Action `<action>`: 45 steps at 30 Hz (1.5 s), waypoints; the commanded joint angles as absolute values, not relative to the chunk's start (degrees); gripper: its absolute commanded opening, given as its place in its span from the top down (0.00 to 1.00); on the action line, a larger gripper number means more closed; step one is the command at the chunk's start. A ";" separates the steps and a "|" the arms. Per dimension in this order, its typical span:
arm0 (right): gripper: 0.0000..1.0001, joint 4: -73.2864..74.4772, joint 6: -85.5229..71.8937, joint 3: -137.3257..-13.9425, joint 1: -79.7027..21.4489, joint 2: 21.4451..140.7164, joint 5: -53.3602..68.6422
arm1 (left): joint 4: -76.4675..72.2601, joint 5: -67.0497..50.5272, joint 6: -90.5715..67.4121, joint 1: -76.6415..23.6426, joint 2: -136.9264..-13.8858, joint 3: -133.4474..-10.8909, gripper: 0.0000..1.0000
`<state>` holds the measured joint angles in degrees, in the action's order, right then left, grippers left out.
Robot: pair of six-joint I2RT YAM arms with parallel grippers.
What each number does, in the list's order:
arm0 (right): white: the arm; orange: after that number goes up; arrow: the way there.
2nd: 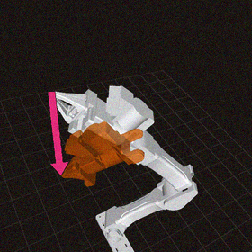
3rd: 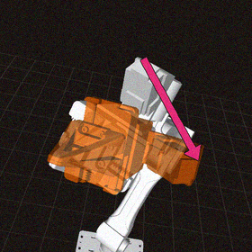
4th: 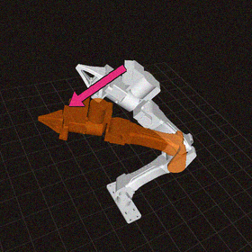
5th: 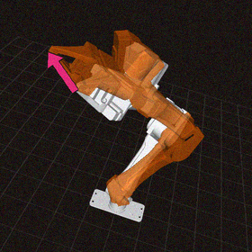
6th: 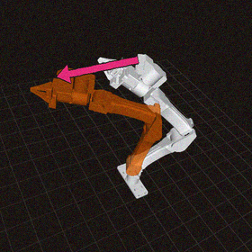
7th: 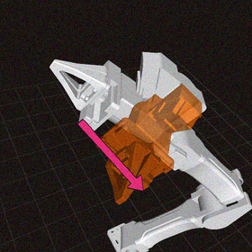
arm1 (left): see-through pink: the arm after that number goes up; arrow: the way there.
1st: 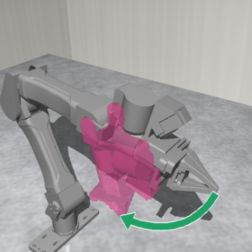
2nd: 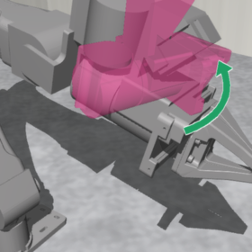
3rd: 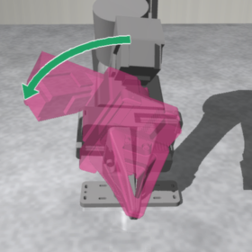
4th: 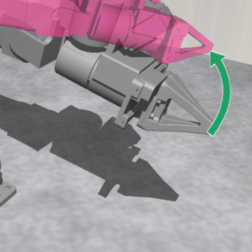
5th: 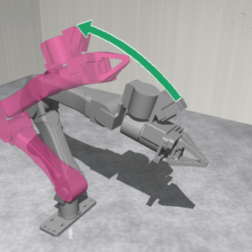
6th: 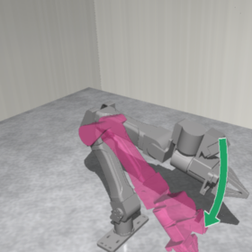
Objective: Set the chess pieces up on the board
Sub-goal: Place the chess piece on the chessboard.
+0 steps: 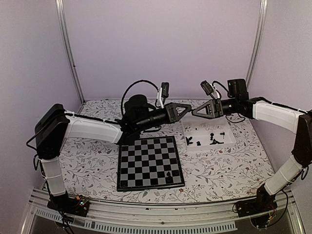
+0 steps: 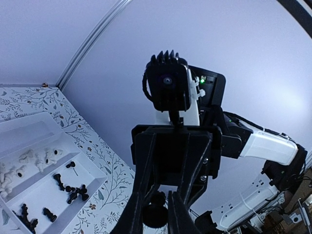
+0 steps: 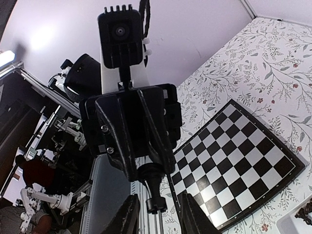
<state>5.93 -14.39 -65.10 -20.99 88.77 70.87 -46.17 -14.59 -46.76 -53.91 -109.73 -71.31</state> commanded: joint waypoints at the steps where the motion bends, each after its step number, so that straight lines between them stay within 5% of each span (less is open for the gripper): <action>1: 0.69 2.99 -15.49 -66.12 -21.22 88.61 73.82 | -46.14 -15.42 -46.82 -54.59 -110.83 -72.70 0.93; 19: 0.95 5.14 -12.90 -67.05 -21.03 88.15 70.32 | -46.12 -16.43 -47.55 -54.60 -111.19 -72.25 0.92; 26: 0.99 18.30 -0.03 -70.71 -21.07 87.58 61.94 | -41.87 -15.42 -44.23 -53.55 -107.60 -70.90 0.63; 40: 1.00 37.48 30.43 -68.40 -38.26 86.07 32.81 | 7.07 -7.00 -18.71 -43.22 -87.68 -73.01 0.51; 45: 1.00 41.99 34.13 -69.09 -45.07 90.15 26.06 | 11.99 -3.83 -13.14 -38.64 -85.43 -71.47 0.50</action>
